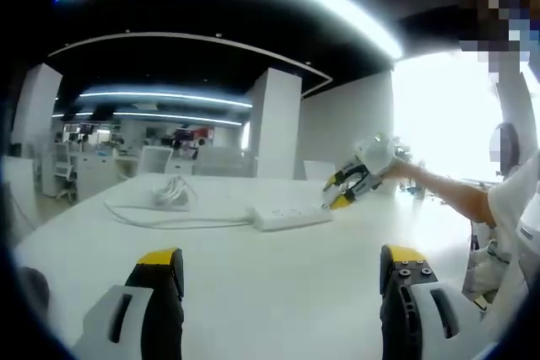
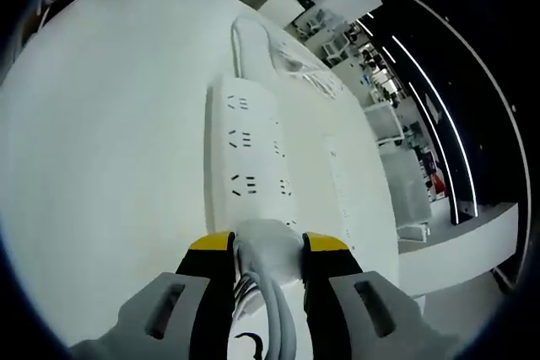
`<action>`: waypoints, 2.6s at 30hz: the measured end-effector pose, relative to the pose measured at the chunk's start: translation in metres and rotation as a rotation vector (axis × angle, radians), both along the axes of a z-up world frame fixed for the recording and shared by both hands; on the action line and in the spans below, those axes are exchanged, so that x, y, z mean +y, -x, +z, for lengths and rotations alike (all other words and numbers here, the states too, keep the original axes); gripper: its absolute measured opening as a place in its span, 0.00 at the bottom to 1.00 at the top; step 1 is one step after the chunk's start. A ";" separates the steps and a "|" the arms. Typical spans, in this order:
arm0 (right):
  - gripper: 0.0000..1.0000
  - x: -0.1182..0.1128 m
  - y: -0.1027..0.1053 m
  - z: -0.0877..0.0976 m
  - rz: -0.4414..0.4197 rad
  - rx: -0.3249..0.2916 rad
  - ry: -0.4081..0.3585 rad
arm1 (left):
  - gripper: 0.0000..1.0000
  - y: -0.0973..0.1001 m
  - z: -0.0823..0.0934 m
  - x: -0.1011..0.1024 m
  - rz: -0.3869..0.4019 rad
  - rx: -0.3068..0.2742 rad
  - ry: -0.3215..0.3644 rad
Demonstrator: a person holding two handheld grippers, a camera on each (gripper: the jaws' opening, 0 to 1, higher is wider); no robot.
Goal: Straighten the power strip on the desk, plug the charger into it
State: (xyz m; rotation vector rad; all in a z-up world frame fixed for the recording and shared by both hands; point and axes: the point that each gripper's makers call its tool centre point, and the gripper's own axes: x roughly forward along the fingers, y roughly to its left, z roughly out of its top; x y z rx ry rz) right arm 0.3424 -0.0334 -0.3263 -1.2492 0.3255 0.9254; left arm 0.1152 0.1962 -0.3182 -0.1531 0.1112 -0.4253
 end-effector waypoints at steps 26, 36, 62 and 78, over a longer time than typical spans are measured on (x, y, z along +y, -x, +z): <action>0.28 0.003 -0.005 -0.004 0.010 0.218 0.124 | 0.99 0.005 0.000 0.001 -0.007 -0.006 0.017; 0.28 0.005 -0.005 -0.005 -0.010 0.241 0.159 | 0.99 0.007 0.001 -0.003 -0.018 -0.007 0.018; 0.29 0.003 -0.002 -0.011 -0.035 0.238 0.208 | 0.99 0.005 0.001 -0.013 -0.043 -0.009 0.018; 0.30 0.012 -0.004 -0.020 -0.017 0.258 0.233 | 0.99 0.001 -0.001 -0.011 -0.037 0.001 0.016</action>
